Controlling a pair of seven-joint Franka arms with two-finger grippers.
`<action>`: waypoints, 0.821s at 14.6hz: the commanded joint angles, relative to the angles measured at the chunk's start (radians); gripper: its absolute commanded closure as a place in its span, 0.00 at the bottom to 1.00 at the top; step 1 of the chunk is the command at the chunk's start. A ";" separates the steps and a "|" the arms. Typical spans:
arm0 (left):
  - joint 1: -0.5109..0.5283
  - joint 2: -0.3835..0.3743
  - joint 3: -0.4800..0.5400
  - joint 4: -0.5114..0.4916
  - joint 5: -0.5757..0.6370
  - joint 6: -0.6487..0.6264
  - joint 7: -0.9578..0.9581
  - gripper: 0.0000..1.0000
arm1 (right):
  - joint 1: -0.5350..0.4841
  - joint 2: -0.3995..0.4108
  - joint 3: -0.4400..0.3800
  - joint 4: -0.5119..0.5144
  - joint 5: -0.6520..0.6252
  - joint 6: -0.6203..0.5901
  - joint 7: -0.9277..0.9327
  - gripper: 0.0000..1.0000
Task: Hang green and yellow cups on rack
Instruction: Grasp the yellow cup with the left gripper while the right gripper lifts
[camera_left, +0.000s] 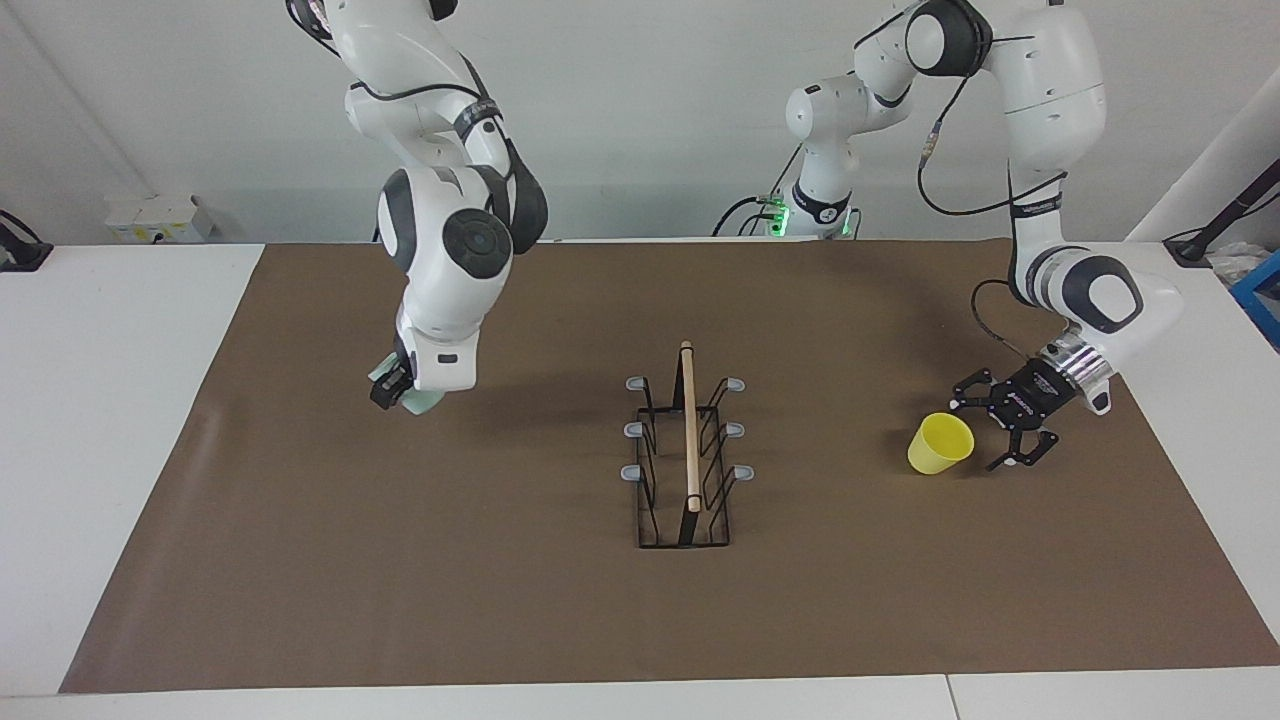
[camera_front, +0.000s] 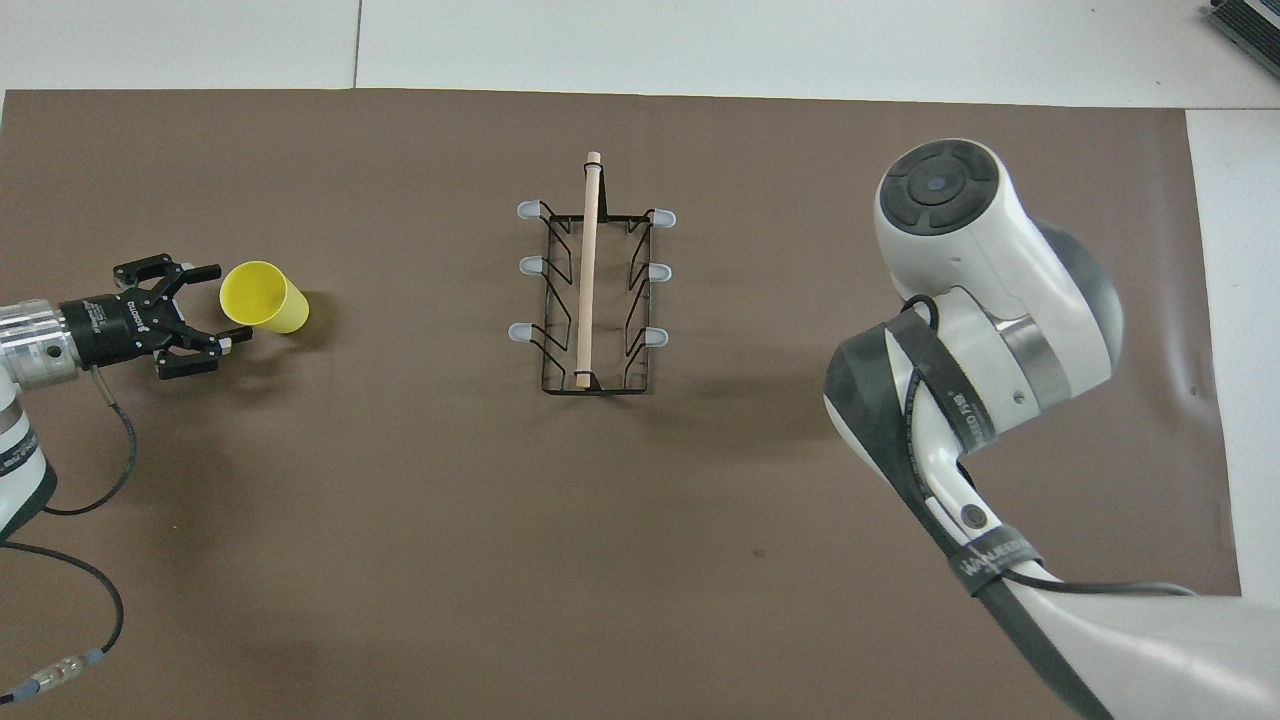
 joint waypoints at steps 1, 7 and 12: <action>-0.030 -0.038 0.006 -0.063 -0.053 0.045 0.031 0.00 | -0.028 -0.066 0.008 -0.033 0.158 0.079 -0.021 1.00; -0.055 -0.078 0.004 -0.125 -0.100 0.060 0.071 0.00 | -0.046 -0.172 0.008 -0.148 0.491 0.328 -0.033 1.00; -0.084 -0.084 0.004 -0.147 -0.136 0.089 0.076 0.00 | -0.028 -0.219 0.008 -0.288 0.831 0.618 -0.177 1.00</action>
